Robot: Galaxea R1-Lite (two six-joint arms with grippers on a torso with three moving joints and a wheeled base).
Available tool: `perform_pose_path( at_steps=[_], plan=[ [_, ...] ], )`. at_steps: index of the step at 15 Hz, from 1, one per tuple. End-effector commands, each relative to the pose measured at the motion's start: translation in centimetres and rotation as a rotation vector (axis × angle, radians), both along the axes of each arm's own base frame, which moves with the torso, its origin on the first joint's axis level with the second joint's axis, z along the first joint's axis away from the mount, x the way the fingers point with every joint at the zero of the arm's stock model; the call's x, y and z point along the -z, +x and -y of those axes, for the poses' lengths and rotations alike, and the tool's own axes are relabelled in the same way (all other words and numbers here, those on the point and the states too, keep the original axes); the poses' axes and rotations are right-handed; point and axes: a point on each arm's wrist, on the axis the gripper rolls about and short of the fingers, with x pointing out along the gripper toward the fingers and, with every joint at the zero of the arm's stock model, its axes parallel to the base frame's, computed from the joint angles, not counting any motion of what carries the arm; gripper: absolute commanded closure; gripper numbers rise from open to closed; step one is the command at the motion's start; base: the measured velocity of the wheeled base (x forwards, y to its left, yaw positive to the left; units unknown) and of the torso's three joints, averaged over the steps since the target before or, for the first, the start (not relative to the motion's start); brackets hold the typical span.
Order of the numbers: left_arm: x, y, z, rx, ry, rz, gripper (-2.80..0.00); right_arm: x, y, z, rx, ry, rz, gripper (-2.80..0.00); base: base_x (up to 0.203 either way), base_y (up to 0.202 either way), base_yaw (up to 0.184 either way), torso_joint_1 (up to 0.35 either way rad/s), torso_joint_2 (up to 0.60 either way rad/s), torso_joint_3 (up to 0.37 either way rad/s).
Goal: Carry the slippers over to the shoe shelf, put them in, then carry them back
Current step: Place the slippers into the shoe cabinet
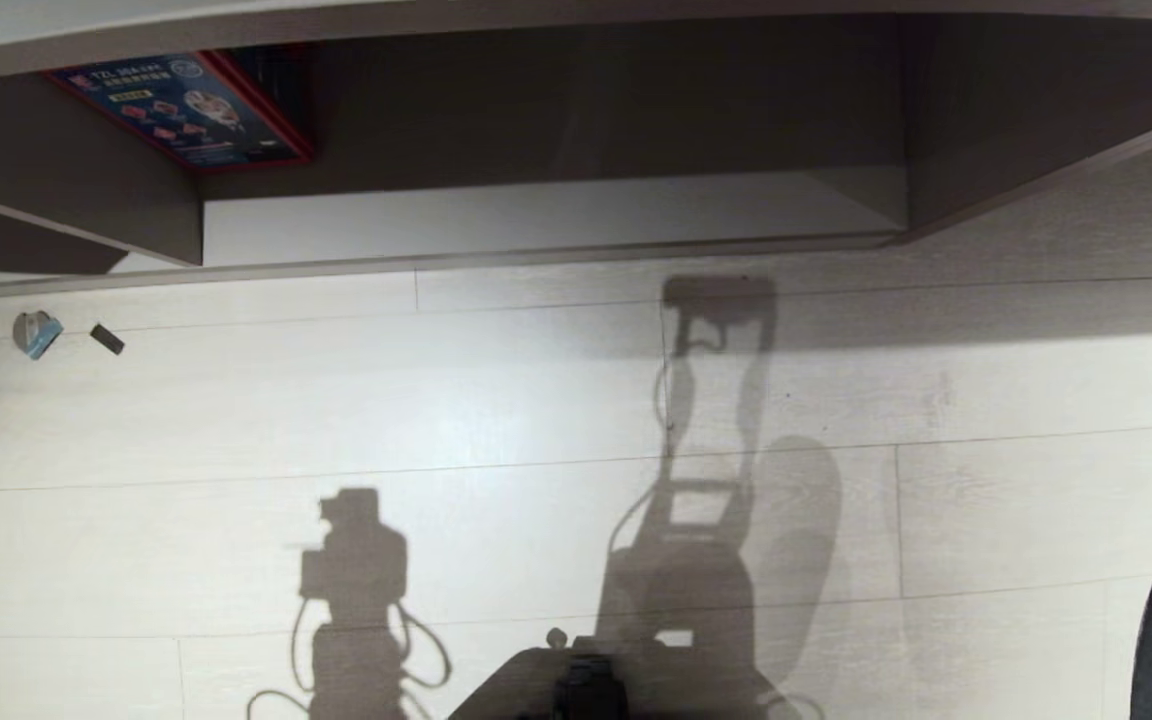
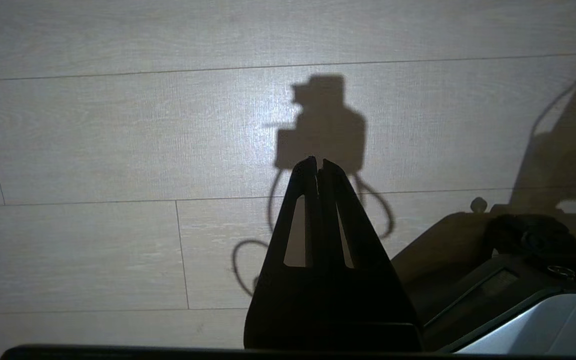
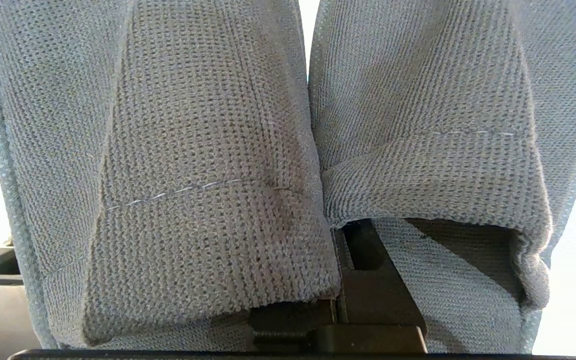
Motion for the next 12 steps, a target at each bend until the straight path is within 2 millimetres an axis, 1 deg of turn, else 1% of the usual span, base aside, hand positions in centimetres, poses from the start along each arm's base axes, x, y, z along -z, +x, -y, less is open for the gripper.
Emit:
perform_pose_path(
  at_steps=[1, 12],
  plan=[
    [0.00, 0.00, 0.00, -0.002, 0.000, 0.000, 0.00, 0.00, 0.01, 0.00, 0.000, 0.000, -0.001, 0.00, 0.000, 0.000, 0.000, 0.002, 0.00, -0.205],
    [0.00, 0.01, 0.00, -0.002, 0.000, -0.002, 0.00, 0.00, 0.01, 0.01, 0.003, -0.003, -0.001, 0.00, 0.000, 0.000, 0.000, 0.002, 0.00, -0.196]
  ],
)
